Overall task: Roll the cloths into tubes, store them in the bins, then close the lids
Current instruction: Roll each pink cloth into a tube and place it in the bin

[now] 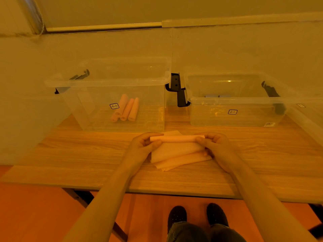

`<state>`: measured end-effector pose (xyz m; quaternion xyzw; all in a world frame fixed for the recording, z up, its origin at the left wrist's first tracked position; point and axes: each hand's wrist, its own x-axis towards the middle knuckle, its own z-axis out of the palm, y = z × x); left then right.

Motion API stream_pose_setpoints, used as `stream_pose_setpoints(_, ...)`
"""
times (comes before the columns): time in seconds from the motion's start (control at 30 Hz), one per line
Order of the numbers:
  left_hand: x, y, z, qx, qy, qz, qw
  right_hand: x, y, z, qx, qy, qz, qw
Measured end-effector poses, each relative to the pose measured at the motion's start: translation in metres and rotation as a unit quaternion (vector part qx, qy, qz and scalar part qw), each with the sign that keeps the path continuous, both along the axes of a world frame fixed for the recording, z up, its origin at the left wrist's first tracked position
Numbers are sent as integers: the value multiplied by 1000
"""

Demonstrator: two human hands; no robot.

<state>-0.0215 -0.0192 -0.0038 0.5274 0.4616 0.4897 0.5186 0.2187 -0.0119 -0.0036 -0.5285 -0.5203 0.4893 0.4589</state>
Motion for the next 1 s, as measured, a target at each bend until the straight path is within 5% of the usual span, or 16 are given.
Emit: stream_pose_setpoints(1.0,0,1,-2,-12,49,21,999,0,0,-2,-1,32,1,999)
